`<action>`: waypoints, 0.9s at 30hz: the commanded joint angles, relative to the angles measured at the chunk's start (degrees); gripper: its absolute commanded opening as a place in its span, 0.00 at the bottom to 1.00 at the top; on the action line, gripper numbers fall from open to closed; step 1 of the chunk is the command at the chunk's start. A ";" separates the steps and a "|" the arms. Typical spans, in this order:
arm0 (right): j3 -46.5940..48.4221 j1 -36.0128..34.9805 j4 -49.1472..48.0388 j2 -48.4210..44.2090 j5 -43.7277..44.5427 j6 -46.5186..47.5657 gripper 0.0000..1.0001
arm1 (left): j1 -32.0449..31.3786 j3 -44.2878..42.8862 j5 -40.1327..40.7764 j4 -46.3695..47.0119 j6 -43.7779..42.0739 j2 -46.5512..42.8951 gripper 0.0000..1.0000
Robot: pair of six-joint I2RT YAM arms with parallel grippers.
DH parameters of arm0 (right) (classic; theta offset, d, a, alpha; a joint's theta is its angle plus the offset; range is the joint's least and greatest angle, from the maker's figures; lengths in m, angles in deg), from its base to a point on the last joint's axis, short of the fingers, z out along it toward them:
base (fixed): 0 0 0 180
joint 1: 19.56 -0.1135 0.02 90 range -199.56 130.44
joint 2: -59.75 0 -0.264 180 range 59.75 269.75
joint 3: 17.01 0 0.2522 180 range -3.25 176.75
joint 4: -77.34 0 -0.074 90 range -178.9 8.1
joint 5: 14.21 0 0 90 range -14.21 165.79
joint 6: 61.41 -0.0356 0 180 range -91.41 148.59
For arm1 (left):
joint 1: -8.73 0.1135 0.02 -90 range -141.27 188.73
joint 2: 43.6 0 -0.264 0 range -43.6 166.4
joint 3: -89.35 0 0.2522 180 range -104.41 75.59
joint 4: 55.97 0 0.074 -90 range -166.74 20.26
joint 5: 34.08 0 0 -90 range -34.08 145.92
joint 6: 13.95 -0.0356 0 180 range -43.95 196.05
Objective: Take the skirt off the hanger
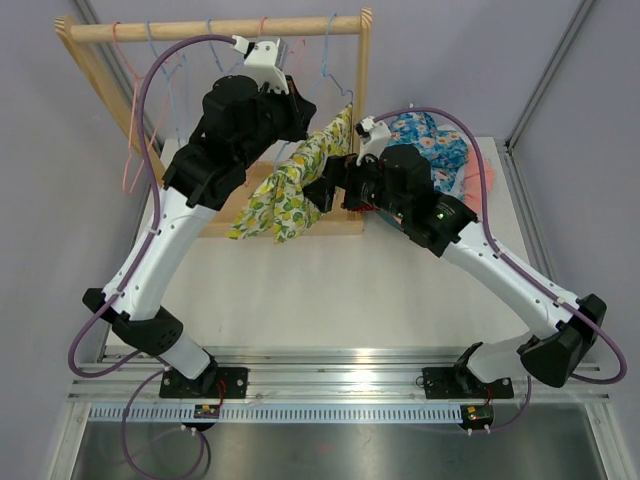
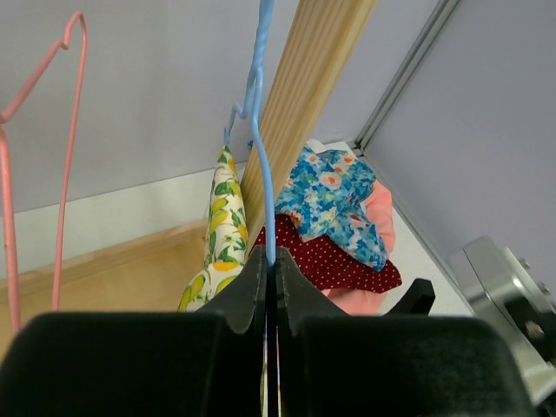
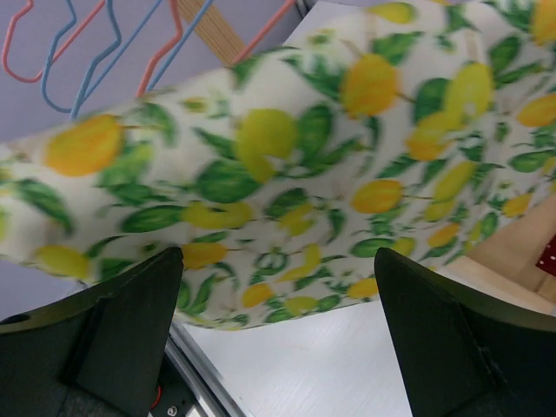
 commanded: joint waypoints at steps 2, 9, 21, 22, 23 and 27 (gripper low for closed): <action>5.52 -5.12 -0.76 1.65 4.77 1.77 0.99 | -0.45 0.65 -0.02 4.49 0.19 -2.06 0.00; 6.58 -8.12 -1.03 3.94 7.41 2.03 0.99 | -0.45 1.44 -0.55 4.84 0.54 -3.02 0.00; 2.10 -8.21 -4.19 7.37 15.23 3.70 0.00 | -0.45 2.84 -0.28 4.58 0.10 -6.45 0.00; 0.96 -8.12 -4.11 7.37 15.06 3.44 0.00 | -0.45 2.76 -0.11 4.49 -0.08 -6.89 0.00; -2.27 -8.21 -4.54 6.94 14.80 3.26 0.00 | -0.45 2.67 0.07 4.23 -0.34 -6.98 0.00; -15.28 -8.21 -6.91 3.34 14.00 -1.38 0.00 | -0.45 2.14 2.61 3.52 -2.62 -8.47 0.00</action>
